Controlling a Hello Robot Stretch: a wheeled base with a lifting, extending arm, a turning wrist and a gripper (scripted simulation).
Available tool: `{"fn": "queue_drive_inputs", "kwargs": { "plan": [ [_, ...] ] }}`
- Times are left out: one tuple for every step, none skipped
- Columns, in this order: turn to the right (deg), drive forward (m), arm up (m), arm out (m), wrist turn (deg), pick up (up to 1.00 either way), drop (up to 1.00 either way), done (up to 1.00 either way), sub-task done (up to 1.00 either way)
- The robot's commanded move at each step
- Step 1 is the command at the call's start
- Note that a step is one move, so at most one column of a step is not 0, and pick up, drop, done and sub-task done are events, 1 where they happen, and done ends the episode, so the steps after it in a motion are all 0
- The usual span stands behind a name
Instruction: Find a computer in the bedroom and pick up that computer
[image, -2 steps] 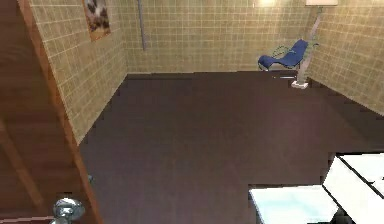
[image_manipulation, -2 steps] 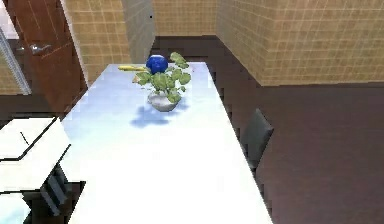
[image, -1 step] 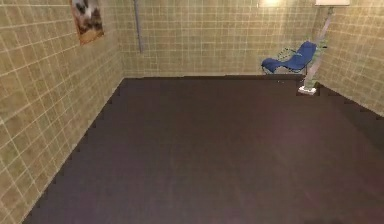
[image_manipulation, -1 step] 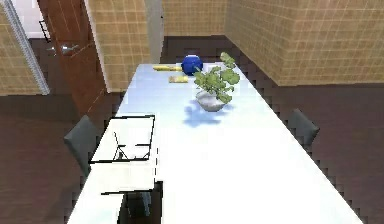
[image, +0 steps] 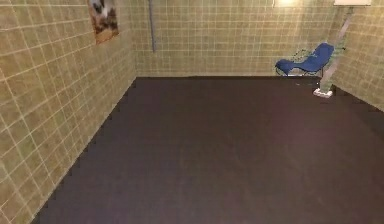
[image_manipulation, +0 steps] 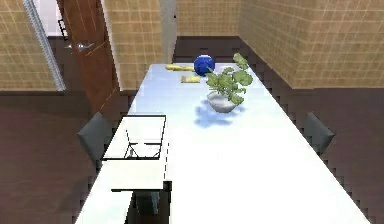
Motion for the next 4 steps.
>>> {"fn": "queue_drive_inputs", "kwargs": {
  "plan": [
    [0.0, 0.45, 0.0, 0.0, 0.0, 0.0, 0.0, 0.0, 0.0],
    [45.0, 0.0, 0.0, 0.0, 0.0, 0.0, 0.0, 0.0, 0.0],
    [15.0, 0.0, 0.0, 0.0, 0.0, 0.0, 0.0, 0.0, 0.0],
    [0.0, 1.0, 0.0, 0.0, 0.0, 0.0, 0.0, 0.0, 0.0]
  ]
}}
